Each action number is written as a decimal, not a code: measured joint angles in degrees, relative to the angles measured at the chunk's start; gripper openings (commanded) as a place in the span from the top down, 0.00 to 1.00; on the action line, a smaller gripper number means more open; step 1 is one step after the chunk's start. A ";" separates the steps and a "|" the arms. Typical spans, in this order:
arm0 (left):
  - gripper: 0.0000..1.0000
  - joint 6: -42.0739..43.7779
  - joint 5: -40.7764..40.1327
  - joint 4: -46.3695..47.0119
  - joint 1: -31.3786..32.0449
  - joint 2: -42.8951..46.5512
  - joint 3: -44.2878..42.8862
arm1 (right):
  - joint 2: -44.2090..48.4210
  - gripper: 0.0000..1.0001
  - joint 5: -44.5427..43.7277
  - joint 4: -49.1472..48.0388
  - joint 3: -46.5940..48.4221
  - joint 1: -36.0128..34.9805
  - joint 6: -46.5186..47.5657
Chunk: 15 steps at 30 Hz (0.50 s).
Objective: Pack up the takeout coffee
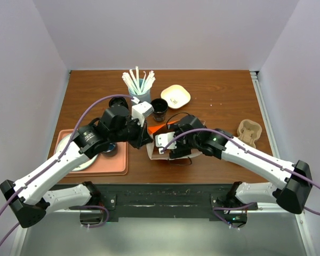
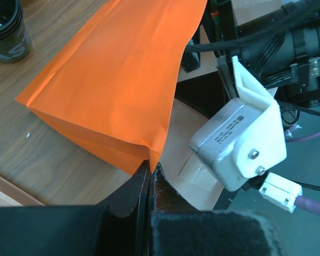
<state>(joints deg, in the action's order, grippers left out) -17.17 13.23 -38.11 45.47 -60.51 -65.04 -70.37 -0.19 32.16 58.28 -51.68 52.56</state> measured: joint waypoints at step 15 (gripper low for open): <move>1.00 -1.40 0.02 -3.65 0.00 -5.90 -6.38 | 2.97 0.40 3.04 2.19 4.00 0.00 -5.64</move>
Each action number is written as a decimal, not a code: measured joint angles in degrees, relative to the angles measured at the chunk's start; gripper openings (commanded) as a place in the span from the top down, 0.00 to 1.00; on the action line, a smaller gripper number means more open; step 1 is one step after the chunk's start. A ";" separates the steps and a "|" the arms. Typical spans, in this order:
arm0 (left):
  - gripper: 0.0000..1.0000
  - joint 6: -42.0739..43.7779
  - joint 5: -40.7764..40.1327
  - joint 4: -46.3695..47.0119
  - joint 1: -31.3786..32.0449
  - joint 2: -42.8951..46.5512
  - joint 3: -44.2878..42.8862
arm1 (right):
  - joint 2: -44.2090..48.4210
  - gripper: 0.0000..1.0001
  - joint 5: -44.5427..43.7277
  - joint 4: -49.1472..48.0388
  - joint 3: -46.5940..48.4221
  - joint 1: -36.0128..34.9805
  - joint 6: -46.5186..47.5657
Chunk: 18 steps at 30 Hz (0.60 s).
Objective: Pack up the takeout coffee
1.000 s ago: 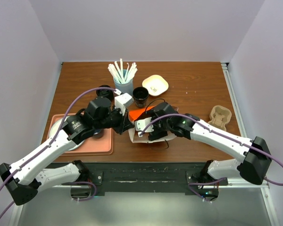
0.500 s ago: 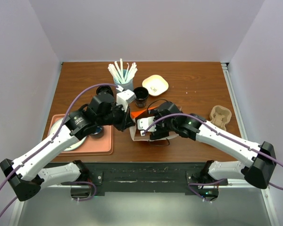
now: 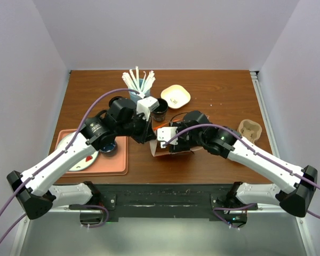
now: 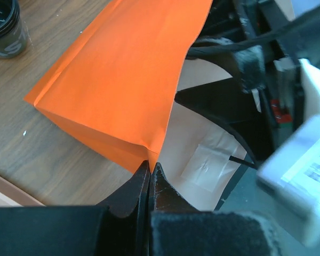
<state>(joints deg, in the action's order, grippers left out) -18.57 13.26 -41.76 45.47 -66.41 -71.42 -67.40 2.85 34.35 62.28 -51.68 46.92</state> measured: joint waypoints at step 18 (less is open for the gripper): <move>0.92 -3.52 -0.26 -2.62 -1.88 -7.74 -7.41 | -0.68 0.46 2.49 3.87 10.32 0.11 -6.29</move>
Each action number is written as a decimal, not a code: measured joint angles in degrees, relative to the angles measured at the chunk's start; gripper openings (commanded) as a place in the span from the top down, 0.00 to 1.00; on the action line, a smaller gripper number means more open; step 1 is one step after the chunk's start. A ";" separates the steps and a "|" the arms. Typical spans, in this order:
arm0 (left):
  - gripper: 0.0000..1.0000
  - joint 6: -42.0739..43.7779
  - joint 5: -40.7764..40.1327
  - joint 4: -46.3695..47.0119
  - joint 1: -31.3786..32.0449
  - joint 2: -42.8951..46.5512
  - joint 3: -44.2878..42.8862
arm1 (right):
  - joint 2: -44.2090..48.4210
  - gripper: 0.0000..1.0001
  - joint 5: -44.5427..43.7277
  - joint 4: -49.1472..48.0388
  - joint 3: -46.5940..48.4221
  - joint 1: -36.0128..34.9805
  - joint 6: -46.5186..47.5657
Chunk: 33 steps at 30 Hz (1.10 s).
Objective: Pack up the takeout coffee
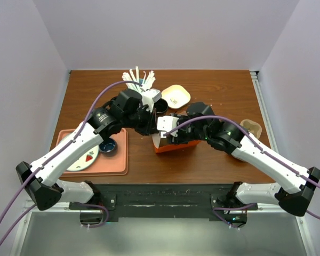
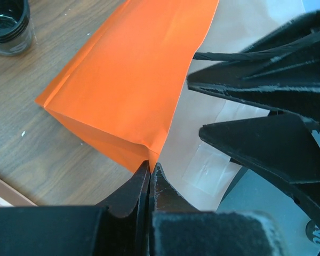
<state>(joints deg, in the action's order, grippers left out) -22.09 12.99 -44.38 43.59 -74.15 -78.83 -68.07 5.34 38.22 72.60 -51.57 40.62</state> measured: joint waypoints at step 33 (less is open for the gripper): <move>0.59 -0.98 -2.58 -0.42 -4.96 -1.92 -3.17 | -9.49 0.58 -17.31 -21.55 4.00 0.28 -9.20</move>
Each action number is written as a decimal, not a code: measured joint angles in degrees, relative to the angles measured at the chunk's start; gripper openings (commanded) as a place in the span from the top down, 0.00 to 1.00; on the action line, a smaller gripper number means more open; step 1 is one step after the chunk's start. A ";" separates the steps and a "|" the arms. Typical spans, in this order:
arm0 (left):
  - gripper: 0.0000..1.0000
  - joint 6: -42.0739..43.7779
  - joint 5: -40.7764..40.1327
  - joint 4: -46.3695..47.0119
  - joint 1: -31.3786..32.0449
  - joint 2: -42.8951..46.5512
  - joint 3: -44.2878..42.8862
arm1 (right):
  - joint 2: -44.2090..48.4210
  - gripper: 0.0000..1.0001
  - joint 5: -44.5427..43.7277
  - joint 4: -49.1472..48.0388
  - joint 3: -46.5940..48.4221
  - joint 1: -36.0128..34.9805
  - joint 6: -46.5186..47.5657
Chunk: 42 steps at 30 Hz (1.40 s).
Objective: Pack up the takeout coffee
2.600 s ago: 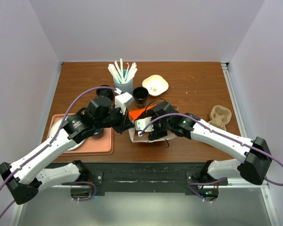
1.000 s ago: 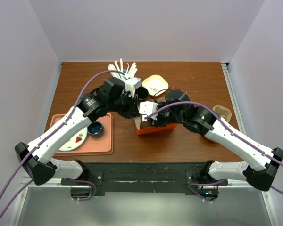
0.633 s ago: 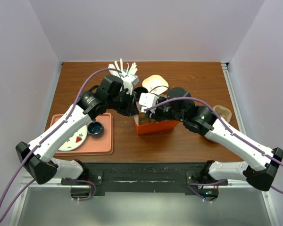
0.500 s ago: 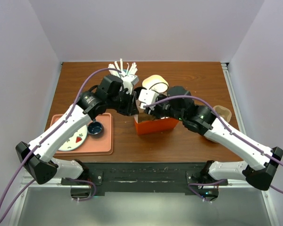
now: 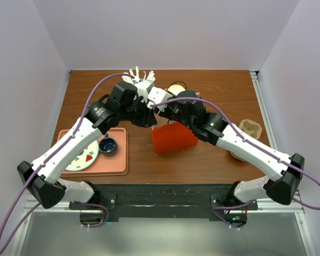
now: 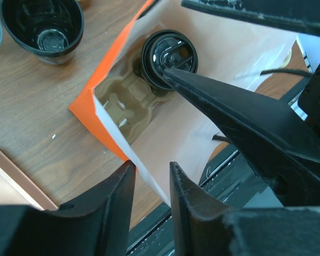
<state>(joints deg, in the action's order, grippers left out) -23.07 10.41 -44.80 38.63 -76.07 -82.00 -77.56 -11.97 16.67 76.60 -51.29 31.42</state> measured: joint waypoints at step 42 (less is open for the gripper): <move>0.39 -3.41 -27.80 0.39 -6.97 1.92 -8.52 | 4.37 0.01 14.97 13.84 23.63 0.09 -48.41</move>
<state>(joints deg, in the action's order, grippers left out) -26.48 -17.39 -44.40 31.66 -74.15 -90.52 -73.19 3.01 30.50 100.22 -51.20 -16.99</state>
